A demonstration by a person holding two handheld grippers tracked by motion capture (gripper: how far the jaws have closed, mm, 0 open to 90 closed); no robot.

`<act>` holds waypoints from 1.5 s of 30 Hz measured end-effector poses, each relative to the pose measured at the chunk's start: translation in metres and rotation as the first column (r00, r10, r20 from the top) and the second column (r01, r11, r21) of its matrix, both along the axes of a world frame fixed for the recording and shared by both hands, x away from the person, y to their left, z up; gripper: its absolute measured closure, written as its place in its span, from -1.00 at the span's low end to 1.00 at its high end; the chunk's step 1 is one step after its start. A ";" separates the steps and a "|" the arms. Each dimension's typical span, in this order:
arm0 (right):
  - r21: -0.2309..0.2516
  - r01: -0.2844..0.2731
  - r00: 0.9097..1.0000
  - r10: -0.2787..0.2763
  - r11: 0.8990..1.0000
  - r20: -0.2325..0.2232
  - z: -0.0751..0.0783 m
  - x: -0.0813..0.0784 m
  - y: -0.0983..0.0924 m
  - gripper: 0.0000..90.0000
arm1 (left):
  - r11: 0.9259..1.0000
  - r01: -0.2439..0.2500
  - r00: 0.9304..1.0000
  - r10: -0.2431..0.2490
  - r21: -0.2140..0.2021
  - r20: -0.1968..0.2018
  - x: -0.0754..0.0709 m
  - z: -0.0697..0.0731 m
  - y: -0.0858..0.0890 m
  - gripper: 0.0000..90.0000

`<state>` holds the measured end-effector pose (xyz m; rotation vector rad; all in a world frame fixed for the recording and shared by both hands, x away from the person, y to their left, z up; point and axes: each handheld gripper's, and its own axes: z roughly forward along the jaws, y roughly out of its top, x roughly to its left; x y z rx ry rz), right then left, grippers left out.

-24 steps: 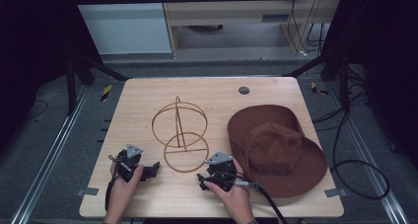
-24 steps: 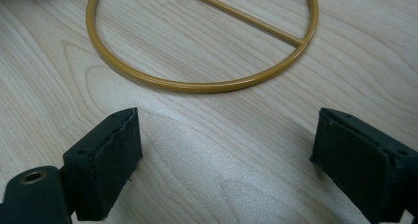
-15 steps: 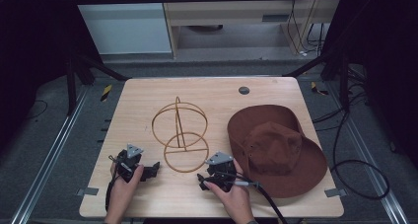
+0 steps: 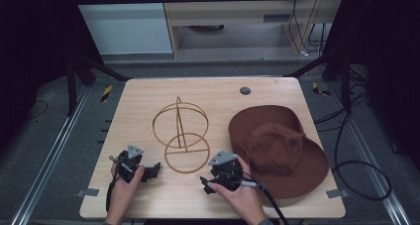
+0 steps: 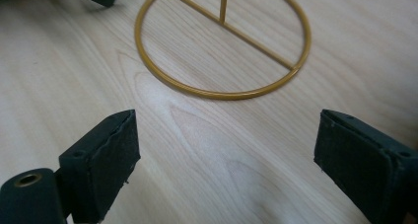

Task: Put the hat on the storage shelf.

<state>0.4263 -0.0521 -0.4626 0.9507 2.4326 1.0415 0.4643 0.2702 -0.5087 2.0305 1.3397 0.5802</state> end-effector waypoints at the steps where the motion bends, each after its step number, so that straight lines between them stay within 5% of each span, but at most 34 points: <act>1: 0.000 0.000 1.000 0.000 1.000 0.000 0.000 0.000 0.000 -0.80 | 1.000 0.000 1.000 0.000 0.000 0.000 0.000 0.000 0.000 -1.00; 6: 0.009 -0.032 0.999 0.032 0.999 0.008 0.036 -0.002 -0.022 -0.79 | 1.000 0.000 1.000 0.000 0.001 0.001 -0.001 0.000 0.000 -1.00; 14: -0.092 -0.006 1.000 0.006 0.996 0.003 0.081 0.013 -0.074 -0.67 | 1.000 0.000 1.000 0.000 0.001 -0.001 -0.002 0.000 -0.001 -1.00; 20: -0.174 -0.007 1.000 0.009 0.985 0.010 0.112 0.023 -0.108 -0.58 | 1.000 -0.001 1.000 0.001 0.001 -0.001 -0.002 0.000 -0.001 -1.00; 22: -0.248 0.010 1.000 -0.014 0.969 -0.013 0.123 0.032 -0.123 -0.56 | 1.000 -0.002 1.000 0.002 0.000 -0.001 -0.002 0.000 -0.001 -1.00; 26: -0.250 0.009 0.995 -0.034 0.968 -0.094 0.132 0.046 -0.144 -0.57 | 1.000 -0.002 1.000 0.002 0.000 -0.001 -0.002 0.000 -0.001 -1.00; 32: -0.250 0.066 0.984 -0.105 0.966 -0.146 0.142 0.068 -0.169 -0.71 | 1.000 -0.002 1.000 0.002 0.000 0.000 -0.002 0.000 -0.001 -1.00; 39: -0.281 0.066 0.973 -0.124 0.957 -0.195 0.138 0.082 -0.185 -0.71 | 1.000 -0.001 1.000 0.001 0.001 -0.001 -0.002 0.000 -0.001 -1.00; 45: -0.274 0.042 0.959 -0.116 0.961 -0.259 0.131 0.094 -0.189 -0.69 | 1.000 -0.003 1.000 0.003 -0.002 0.000 -0.002 0.000 -0.002 -1.00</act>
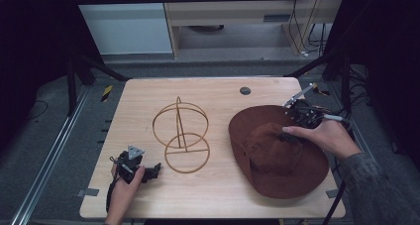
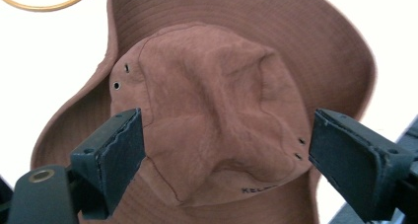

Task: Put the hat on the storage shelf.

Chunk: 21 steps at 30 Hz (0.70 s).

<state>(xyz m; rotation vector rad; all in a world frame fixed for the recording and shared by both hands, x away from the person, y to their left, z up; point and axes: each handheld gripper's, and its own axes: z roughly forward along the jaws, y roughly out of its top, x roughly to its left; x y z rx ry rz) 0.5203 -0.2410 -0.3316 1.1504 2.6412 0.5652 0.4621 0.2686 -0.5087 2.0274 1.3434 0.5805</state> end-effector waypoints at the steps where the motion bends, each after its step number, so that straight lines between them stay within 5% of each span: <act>1: 0.001 -0.002 1.000 0.002 1.000 -0.008 -0.002 0.002 0.001 -0.68 | 1.000 -0.001 1.000 0.001 0.000 0.000 0.000 0.000 0.000 -1.00; 6: -0.022 -0.025 0.999 0.024 0.999 -0.047 -0.013 0.009 0.008 -0.72 | 1.000 0.000 1.000 0.000 0.000 0.000 0.000 0.000 0.000 -1.00; 21: -0.036 -0.066 0.996 0.063 0.997 -0.069 -0.042 0.019 0.021 -0.53 | 1.000 -0.003 1.000 0.003 -0.002 0.002 0.000 0.000 -0.001 -1.00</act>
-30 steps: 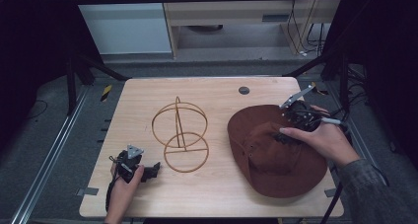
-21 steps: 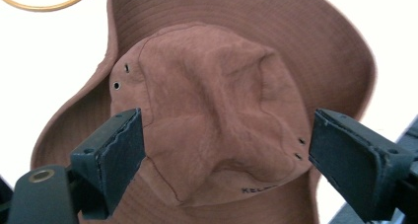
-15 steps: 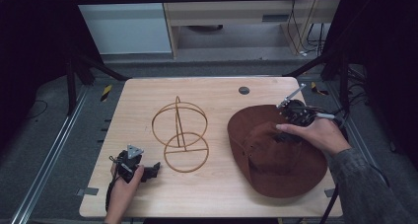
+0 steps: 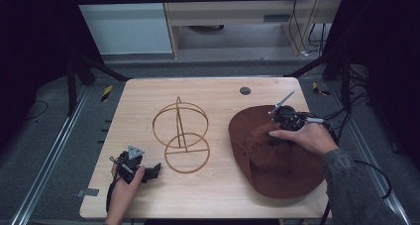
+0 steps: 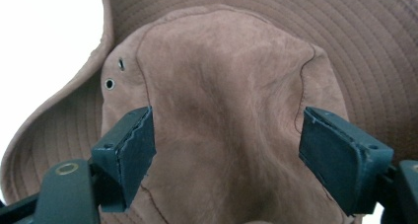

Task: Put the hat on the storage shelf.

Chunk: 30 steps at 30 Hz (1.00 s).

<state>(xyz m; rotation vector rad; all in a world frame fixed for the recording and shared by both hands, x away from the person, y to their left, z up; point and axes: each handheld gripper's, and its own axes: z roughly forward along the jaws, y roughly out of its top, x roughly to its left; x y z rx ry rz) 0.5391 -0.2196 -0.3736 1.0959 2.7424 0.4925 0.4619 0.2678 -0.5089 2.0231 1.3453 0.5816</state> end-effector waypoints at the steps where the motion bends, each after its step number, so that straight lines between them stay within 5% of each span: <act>1: 0.003 0.006 1.000 -0.006 1.000 -0.005 -0.002 0.000 0.000 -0.54 | 1.000 0.001 1.000 -0.001 0.002 -0.001 0.000 0.000 0.000 -1.00; 15: -0.007 0.021 1.000 -0.021 1.000 -0.023 -0.013 0.002 -0.004 -0.45 | 1.000 0.008 1.000 -0.008 0.005 -0.003 0.000 0.000 0.000 -1.00; 24: -0.010 0.019 1.000 -0.019 1.000 -0.021 -0.016 0.004 -0.004 -0.18 | 1.000 0.012 1.000 -0.012 0.003 -0.002 0.000 0.000 -0.001 -1.00; 30: -0.001 0.011 1.000 -0.011 1.000 -0.017 -0.015 0.004 -0.005 0.22 | 1.000 0.014 1.000 -0.014 0.004 -0.003 0.000 0.000 -0.001 -1.00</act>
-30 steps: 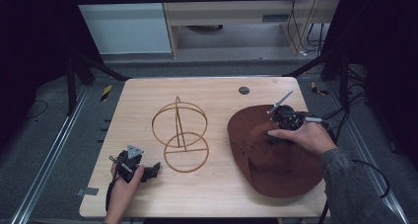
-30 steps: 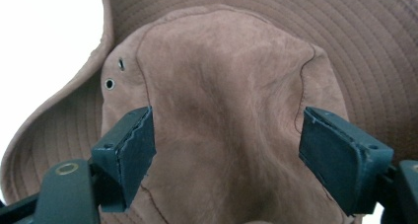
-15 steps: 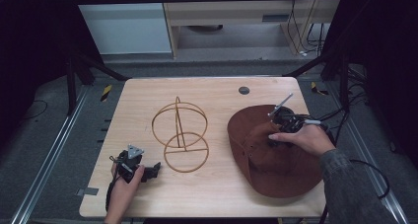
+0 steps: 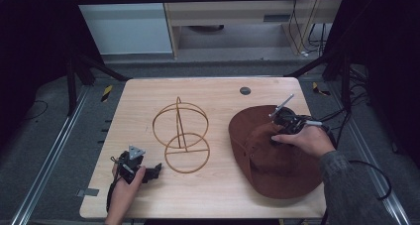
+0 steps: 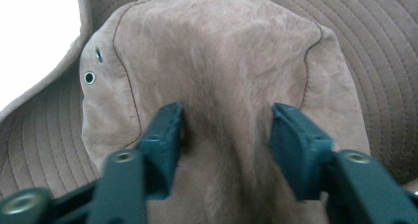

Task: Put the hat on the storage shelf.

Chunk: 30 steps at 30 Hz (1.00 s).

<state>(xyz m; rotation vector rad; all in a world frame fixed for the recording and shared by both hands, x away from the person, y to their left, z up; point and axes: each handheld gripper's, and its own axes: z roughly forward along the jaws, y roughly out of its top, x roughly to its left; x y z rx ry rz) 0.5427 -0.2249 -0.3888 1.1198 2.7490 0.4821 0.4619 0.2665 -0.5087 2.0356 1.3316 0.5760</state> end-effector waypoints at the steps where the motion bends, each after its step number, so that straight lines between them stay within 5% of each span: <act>1: 0.000 0.000 1.000 0.000 1.000 0.000 0.000 0.000 0.000 0.22 | 1.000 0.000 1.000 0.000 0.000 0.000 0.000 0.000 0.000 -1.00; 11: 0.009 -0.006 1.000 0.006 1.000 -0.021 0.000 -0.002 -0.002 0.94 | 1.000 0.001 1.000 -0.001 0.000 0.001 0.000 0.000 0.000 -1.00; 26: 0.088 -0.005 0.999 0.001 0.996 0.050 0.026 -0.008 -0.008 0.98 | 1.000 0.001 1.000 -0.001 0.000 0.000 0.000 0.000 0.000 -1.00; 30: 0.135 -0.002 0.995 -0.011 0.991 0.094 0.044 -0.012 -0.008 0.98 | 1.000 0.001 1.000 -0.001 0.000 0.001 0.000 0.000 0.000 -1.00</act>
